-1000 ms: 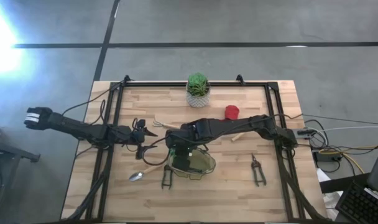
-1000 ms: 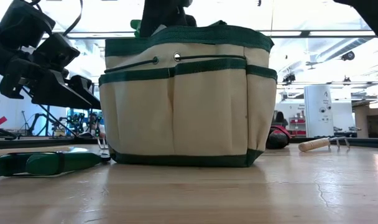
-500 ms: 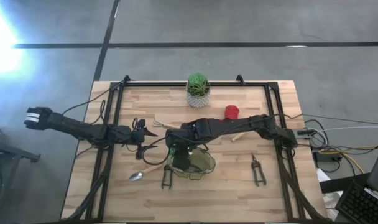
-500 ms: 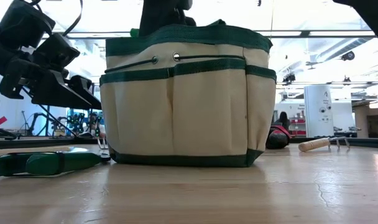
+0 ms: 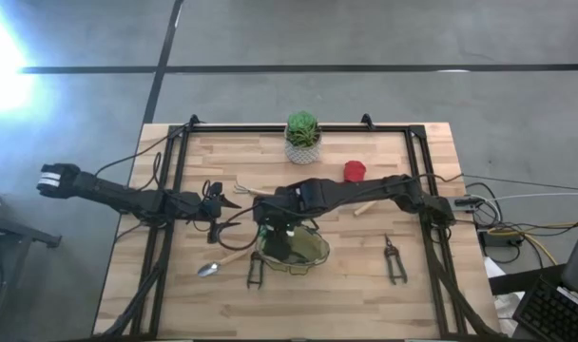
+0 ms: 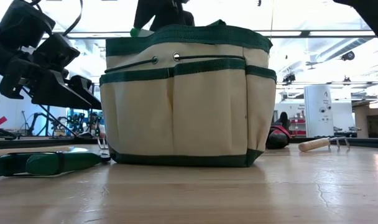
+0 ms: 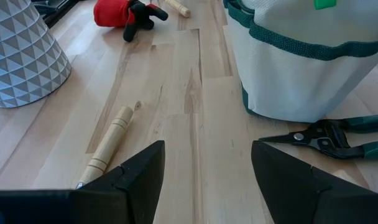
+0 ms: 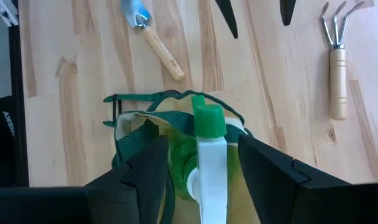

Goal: Pick & Place Garden tools in Gardening bag
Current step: Put the red gloves into the white gardening bag

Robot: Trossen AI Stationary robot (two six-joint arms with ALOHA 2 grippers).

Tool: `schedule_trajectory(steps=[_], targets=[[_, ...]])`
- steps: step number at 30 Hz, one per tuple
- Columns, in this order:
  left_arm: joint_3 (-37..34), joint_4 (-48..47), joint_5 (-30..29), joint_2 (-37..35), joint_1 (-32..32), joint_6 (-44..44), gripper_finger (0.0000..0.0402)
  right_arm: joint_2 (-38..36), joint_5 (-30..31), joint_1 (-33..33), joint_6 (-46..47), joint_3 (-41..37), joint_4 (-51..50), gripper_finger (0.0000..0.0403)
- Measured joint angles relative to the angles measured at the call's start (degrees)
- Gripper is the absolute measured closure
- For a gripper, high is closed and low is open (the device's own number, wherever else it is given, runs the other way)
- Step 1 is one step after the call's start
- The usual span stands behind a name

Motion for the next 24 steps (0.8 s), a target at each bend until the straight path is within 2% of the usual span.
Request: schedule_trajectory(steps=[9, 19, 24], targets=[[0.00, -0.09, -0.02, 0.00, 0.00, 0.00, 0.0161, -3.28, -1.75, 0.06, -0.83, -0.02, -2.27, 0.0205], [0.00, 0.05, -0.01, 0.00, 0.00, 0.00, 0.0161, -8.65, -1.48, 0.54, -0.70, -0.02, -9.55, 0.0223], [0.00, 0.01, 0.00, 0.00, 0.00, 0.00, 0.0161, -10.52, 3.05, 0.55, 1.04, -0.04, -17.66, 0.0236]])
